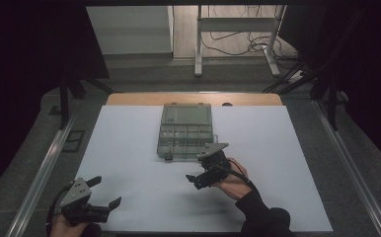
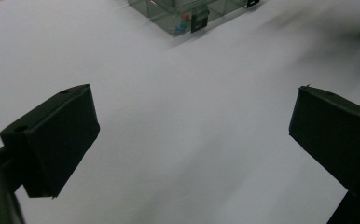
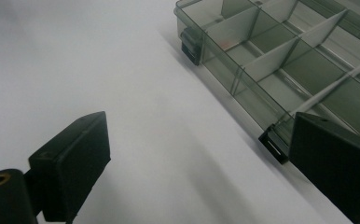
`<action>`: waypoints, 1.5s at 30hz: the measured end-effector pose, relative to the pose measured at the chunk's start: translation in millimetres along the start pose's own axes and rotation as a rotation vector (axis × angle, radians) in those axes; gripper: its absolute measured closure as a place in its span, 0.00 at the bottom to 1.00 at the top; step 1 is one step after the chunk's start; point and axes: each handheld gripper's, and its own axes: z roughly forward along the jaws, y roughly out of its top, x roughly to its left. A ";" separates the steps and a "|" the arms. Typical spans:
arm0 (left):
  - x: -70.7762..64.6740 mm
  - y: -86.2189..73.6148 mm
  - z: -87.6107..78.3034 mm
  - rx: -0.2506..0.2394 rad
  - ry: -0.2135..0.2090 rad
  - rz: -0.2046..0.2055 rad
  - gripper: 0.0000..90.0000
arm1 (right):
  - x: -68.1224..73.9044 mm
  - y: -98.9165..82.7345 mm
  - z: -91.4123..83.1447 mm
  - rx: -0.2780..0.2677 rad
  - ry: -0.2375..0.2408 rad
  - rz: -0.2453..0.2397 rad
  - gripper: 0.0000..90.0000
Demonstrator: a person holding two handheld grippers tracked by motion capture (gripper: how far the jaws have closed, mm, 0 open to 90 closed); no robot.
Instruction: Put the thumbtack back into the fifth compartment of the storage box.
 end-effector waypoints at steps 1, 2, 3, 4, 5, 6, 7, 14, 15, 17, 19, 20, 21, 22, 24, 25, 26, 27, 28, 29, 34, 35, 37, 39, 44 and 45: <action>0.0 0.1 0.0 0.000 0.000 0.001 0.02 | 0.4 -1.0 -1.3 -0.001 -0.002 -0.001 0.05; -0.1 0.1 0.1 0.001 0.000 0.001 0.02 | 0.8 -2.0 -2.9 -0.001 -0.008 -0.005 0.05; -0.1 0.1 0.1 0.001 0.000 0.001 0.02 | 1.3 -3.2 -4.3 -0.001 -0.012 -0.006 0.04; 0.0 0.1 0.1 0.001 0.000 0.001 0.02 | 1.5 -4.3 -5.5 0.001 -0.014 -0.008 0.04; 0.0 0.1 0.1 0.001 0.000 0.001 0.02 | 1.4 -5.4 -6.7 0.004 -0.012 -0.011 0.04; 0.0 0.1 0.1 0.001 0.000 0.001 0.02 | 1.4 -6.3 -7.7 0.008 -0.016 -0.013 0.04; 0.0 0.1 0.1 0.001 0.000 0.001 0.02 | 1.5 -7.3 -8.8 0.008 -0.020 -0.014 0.04; 0.0 0.0 0.1 0.000 0.000 0.001 0.02 | 1.5 -13.1 -19.3 -0.018 -0.043 0.001 0.03; 0.1 0.1 0.1 0.000 0.000 0.001 0.02 | 1.5 -14.1 -21.2 -0.019 -0.049 -0.004 0.03; 0.0 0.1 0.1 0.001 0.000 0.001 0.02 | 2.1 -16.2 -24.2 -0.022 -0.055 -0.003 0.04; -0.2 0.2 0.2 0.002 0.000 0.003 0.02 | 2.7 -18.1 -26.5 -0.022 -0.063 0.001 0.04; -0.2 0.3 0.2 0.002 0.000 0.004 0.02 | 3.1 -19.4 -28.0 -0.023 -0.068 0.005 0.05; -0.3 0.3 0.3 0.003 0.000 0.004 0.02 | 2.9 -20.5 -29.4 -0.023 -0.072 0.004 0.05; -0.3 0.3 0.3 0.003 0.000 0.004 0.02 | 3.0 -21.5 -30.7 -0.025 -0.073 0.008 0.05; -0.3 0.3 0.4 0.003 0.001 0.003 0.02 | 3.2 -23.0 -33.6 -0.029 -0.077 0.010 0.06; -0.3 0.3 0.4 0.003 0.001 0.003 0.02 | 3.6 -23.6 -35.2 -0.029 -0.080 0.013 0.06; -0.2 0.3 0.4 0.003 0.001 0.003 0.02 | 3.6 -24.3 -36.7 -0.029 -0.083 0.010 0.06; -0.2 0.3 0.4 0.003 0.000 0.003 0.02 | 3.7 -24.9 -37.7 -0.032 -0.084 0.011 0.06; -0.2 0.3 0.3 0.003 0.001 0.003 0.02 | 3.8 -25.9 -39.9 -0.031 -0.089 0.010 0.06; -0.2 0.3 0.3 0.003 0.001 0.003 0.02 | 3.6 -26.9 -41.4 -0.036 -0.091 0.012 0.06; -0.2 0.3 0.4 0.003 0.001 0.002 0.02 | 3.1 -33.1 -49.5 -0.041 -0.114 0.021 0.05; -0.1 0.3 0.4 0.003 0.000 0.002 0.02 | 2.9 -34.8 -51.4 -0.045 -0.119 0.022 0.05; 0.1 0.3 0.4 0.003 -0.001 0.000 0.02 | 2.5 -38.7 -55.8 -0.048 -0.133 0.022 0.04; 0.3 0.3 0.5 0.003 -0.002 -0.003 0.02 | 1.8 -42.2 -59.2 -0.048 -0.145 0.021 0.02; 0.4 0.4 0.6 0.001 -0.002 -0.007 0.02 | 0.7 -53.4 -68.4 -0.046 -0.159 0.039 0.01; 0.4 0.4 0.6 0.002 -0.002 -0.008 0.02 | 0.3 -56.0 -71.0 -0.047 -0.161 0.046 0.01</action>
